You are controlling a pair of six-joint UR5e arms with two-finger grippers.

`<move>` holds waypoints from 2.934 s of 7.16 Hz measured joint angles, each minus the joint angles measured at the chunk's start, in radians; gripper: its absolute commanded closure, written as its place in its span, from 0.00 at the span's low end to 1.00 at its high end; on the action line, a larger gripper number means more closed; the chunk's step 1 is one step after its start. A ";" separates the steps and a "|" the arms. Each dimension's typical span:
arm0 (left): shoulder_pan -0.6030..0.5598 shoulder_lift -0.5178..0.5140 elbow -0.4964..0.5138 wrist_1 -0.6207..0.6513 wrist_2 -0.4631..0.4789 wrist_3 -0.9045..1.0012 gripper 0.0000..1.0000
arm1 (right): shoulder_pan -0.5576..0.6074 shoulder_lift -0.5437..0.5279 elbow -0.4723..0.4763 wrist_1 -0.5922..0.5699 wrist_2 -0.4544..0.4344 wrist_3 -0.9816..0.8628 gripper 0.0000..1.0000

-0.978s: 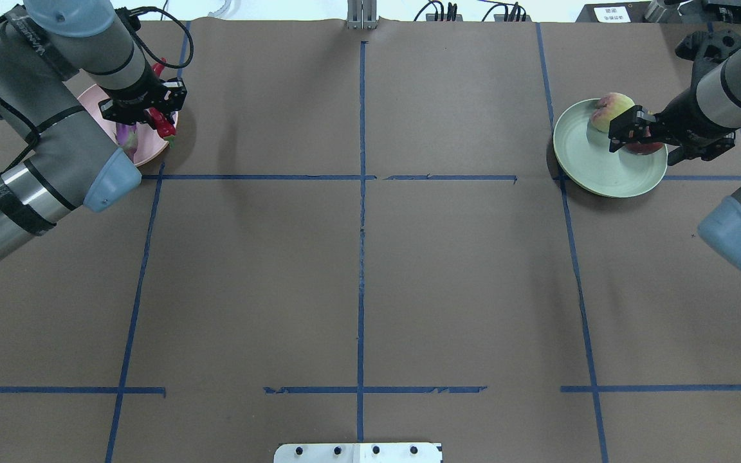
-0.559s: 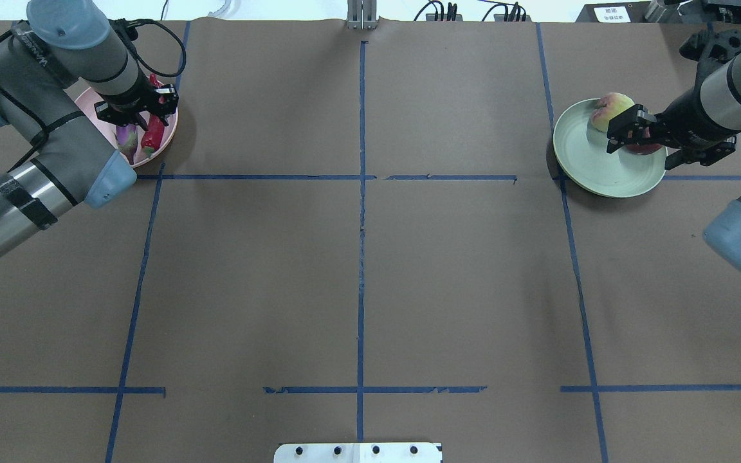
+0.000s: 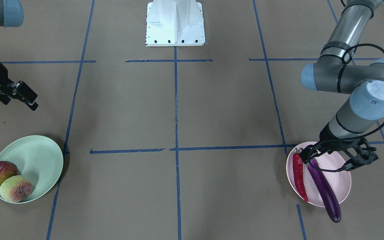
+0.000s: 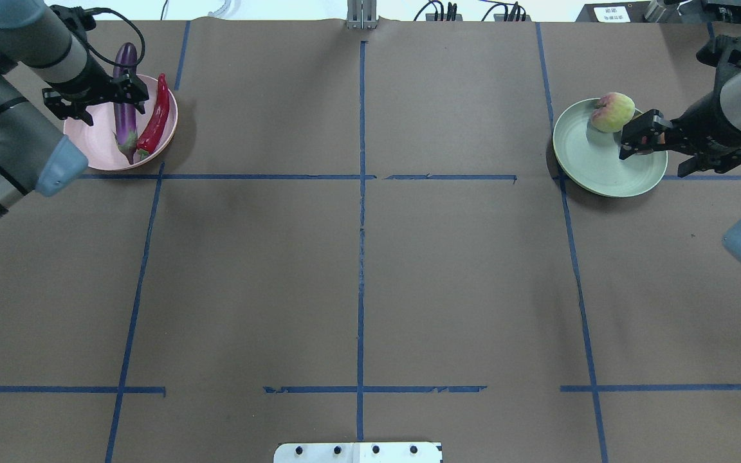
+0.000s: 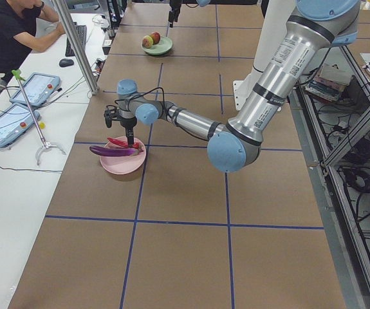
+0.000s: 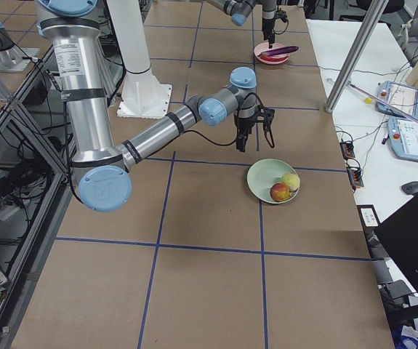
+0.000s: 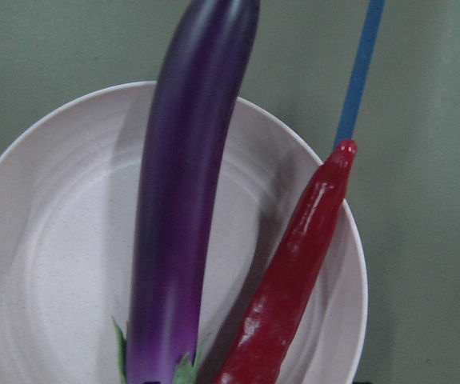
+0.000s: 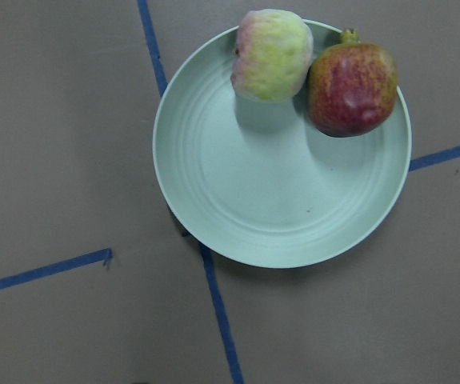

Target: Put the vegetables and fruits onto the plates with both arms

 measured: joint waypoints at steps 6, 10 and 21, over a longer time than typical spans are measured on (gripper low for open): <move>-0.330 0.252 -0.146 0.182 -0.158 1.012 0.00 | 0.342 -0.191 -0.040 -0.173 0.141 -0.816 0.00; -0.486 0.408 -0.198 0.350 -0.283 1.197 0.00 | 0.432 -0.248 -0.049 -0.297 0.193 -1.095 0.00; -0.493 0.619 -0.470 0.374 -0.197 1.107 0.00 | 0.432 -0.262 -0.058 -0.296 0.198 -1.096 0.00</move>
